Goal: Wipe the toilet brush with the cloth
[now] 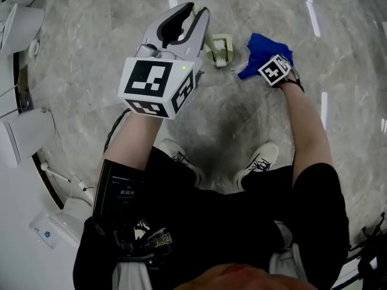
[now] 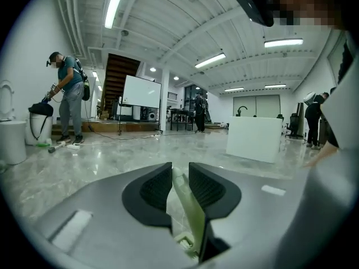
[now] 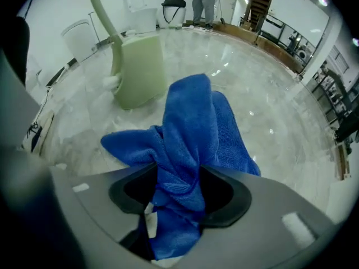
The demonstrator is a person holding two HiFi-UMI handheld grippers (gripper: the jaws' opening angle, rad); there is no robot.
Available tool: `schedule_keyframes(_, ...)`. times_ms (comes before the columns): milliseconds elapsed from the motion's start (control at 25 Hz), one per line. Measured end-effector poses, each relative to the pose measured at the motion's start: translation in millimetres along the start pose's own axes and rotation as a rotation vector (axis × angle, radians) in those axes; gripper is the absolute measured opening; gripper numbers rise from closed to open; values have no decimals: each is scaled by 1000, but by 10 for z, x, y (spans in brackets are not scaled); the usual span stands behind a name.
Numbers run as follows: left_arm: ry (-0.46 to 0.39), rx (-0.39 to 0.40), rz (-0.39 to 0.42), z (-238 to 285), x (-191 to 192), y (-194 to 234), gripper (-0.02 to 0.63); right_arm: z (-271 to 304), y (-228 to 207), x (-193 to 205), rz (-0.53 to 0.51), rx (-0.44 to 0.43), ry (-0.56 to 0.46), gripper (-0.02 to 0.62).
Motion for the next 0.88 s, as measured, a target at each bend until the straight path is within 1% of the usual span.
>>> schedule_keyframes(40,4,-1,-6,12,-3,15,97,-6,-59,-15,13,16,9,209)
schedule_keyframes(80,9,-1,-4,22,-2,22,99,-18,-138,-25,45,36,7,124)
schedule_keyframes(160,18,4,8,33,9,11,103,-68,-319,-33,173,62,-35,103)
schedule_keyframes(240,27,14,9,31,11,-1,103,-149,-466,-141,324,38,-146,101)
schedule_keyframes(280,29,18,10,29,6,-3,104,-203,-526,-256,372,17,-214,101)
schedule_keyframes(320,29,19,10,28,2,-3,104,-266,-578,-400,388,3,-274,101)
schedule_keyframes(360,26,19,12,27,2,-4,104,-327,-614,-566,372,-4,-322,101)
schedule_keyframes(400,22,18,16,25,8,-9,104,-380,-622,-750,331,-9,-359,101)
schedule_keyframes(480,19,23,30,15,29,-36,104,-463,-550,-1153,210,-32,-432,101)
schedule_keyframes(560,15,33,47,5,49,-78,104,-535,-424,-1546,95,-81,-515,101)
schedule_keyframes(640,15,38,54,-9,67,-115,107,-589,-305,-1819,0,-125,-575,101)
schedule_keyframes(720,19,41,46,-23,91,-127,107,-628,-230,-1941,-75,-153,-613,101)
schedule_keyframes(760,22,41,44,-27,104,-122,109,-642,-209,-1958,-100,-151,-623,101)
schedule_keyframes(800,24,40,43,-32,116,-111,109,-646,-200,-1954,-111,-140,-630,101)
schedule_keyframes(880,22,33,43,-49,135,-75,110,-616,-232,-1905,-75,-94,-626,101)
Point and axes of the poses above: the fingertips, and each gripper's own axes: z forward along the fingers, y to its left, x out of its underside, the point moved 10 cm from there along -z, backward along the fingers, and after that the axes turned 13 degrees about -z, right-handed, at the moved point
